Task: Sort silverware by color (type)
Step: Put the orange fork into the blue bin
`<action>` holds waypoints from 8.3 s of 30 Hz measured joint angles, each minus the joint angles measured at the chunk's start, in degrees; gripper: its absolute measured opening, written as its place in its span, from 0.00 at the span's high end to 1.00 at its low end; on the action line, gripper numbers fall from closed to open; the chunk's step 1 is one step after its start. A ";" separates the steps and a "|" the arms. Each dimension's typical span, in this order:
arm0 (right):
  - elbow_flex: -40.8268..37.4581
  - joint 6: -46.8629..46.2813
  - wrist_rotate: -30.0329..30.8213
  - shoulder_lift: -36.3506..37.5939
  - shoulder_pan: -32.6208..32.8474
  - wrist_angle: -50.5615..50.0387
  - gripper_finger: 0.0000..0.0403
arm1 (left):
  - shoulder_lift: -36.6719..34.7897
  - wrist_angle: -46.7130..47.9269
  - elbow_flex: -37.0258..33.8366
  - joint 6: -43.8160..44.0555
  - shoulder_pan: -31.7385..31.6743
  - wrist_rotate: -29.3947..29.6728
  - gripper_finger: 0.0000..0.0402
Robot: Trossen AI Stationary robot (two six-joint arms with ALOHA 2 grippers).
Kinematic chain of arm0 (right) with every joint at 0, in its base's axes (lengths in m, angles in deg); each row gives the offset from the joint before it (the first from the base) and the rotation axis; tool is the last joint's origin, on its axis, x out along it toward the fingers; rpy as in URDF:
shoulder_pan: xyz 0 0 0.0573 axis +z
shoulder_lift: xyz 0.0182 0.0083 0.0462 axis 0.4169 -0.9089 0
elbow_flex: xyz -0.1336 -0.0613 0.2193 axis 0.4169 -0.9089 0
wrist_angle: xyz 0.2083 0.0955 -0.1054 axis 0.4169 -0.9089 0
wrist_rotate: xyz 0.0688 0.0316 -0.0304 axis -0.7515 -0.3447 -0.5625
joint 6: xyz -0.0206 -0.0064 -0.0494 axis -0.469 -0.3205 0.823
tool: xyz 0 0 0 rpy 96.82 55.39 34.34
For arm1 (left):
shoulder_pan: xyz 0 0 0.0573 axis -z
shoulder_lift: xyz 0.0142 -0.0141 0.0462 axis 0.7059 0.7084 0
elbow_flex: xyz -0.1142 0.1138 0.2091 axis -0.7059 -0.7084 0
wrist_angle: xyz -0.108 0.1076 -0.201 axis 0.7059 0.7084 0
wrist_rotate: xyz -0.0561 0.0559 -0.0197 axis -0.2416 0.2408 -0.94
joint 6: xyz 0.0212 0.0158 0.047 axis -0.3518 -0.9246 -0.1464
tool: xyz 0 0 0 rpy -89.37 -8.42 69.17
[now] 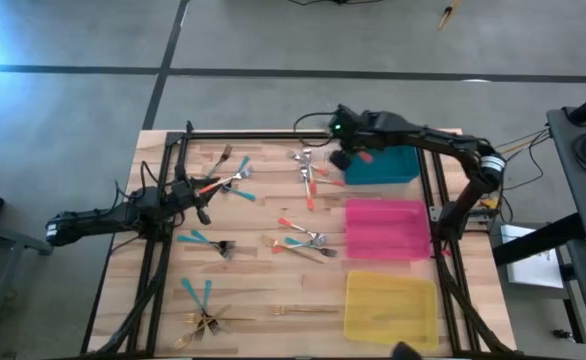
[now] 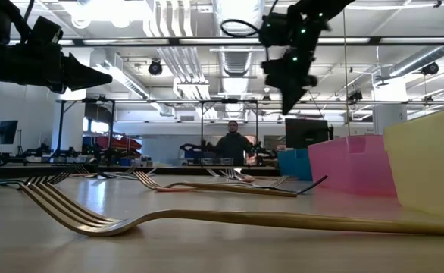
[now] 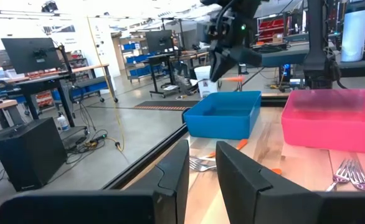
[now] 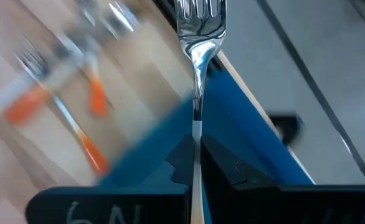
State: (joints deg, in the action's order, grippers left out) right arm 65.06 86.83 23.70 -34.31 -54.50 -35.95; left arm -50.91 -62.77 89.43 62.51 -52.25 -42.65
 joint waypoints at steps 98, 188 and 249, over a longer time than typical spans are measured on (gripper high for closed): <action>0.07 -38.59 -1.60 -23.32 9.46 25.76 0.77 | 0.00 0.00 0.00 0.00 0.02 -0.02 0.84; -2.50 -14.47 10.33 -0.66 4.32 -19.02 0.98 | 0.02 0.01 0.00 -0.01 0.00 0.00 0.84; -3.39 -26.78 -7.72 -20.52 15.35 23.98 0.69 | 0.00 0.02 0.00 -0.02 0.00 0.00 0.84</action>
State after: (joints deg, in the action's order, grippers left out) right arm 61.67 60.05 15.97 -54.83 -39.14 -11.97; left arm -50.91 -62.75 89.43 62.48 -52.25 -42.65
